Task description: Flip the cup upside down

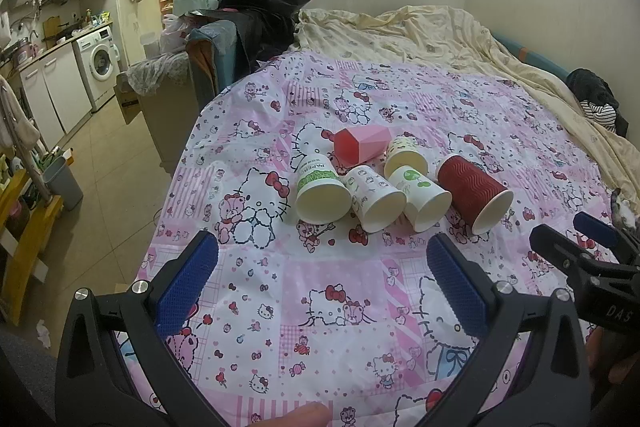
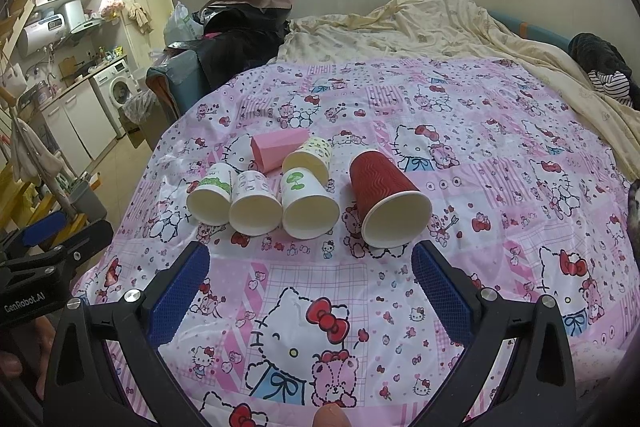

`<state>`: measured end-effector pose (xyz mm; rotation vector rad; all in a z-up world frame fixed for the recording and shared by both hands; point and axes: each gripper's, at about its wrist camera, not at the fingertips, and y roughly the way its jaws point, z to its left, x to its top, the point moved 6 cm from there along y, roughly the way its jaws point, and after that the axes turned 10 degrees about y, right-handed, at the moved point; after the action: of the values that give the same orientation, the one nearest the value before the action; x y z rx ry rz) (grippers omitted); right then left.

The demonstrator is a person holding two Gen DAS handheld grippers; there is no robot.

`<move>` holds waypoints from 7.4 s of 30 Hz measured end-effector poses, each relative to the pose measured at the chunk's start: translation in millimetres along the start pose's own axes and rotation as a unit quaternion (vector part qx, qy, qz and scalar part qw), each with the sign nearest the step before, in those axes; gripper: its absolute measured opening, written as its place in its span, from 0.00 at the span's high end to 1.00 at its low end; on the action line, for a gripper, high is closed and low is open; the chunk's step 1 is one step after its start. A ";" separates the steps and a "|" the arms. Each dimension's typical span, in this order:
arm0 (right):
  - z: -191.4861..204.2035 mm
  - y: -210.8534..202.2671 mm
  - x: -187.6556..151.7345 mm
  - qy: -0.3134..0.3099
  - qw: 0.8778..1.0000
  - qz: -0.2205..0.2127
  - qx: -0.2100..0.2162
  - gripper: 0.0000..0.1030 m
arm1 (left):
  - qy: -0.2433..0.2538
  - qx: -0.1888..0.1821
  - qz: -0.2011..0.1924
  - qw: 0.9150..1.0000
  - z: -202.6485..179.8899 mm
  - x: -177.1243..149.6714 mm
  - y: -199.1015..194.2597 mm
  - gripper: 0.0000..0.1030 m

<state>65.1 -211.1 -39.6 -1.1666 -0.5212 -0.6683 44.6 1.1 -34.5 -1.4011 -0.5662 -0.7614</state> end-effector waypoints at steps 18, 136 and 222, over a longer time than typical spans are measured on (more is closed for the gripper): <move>-0.3 -0.4 3.6 0.000 1.000 -0.001 0.000 0.00 | 0.001 0.001 -0.001 1.000 0.5 0.1 -1.1 0.00; 10.3 93.2 -92.2 0.196 0.919 0.334 0.069 0.07 | -0.077 0.021 0.127 0.989 48.6 -22.3 39.4 0.00; -78.3 44.6 -21.9 0.211 0.948 0.231 0.063 0.07 | -0.070 -0.120 0.436 0.889 -53.1 -15.4 135.5 0.41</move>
<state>84.1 -270.0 -108.6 -0.9415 0.0773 -0.4481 132.7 -48.8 -140.1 -1.7386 0.0943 0.0070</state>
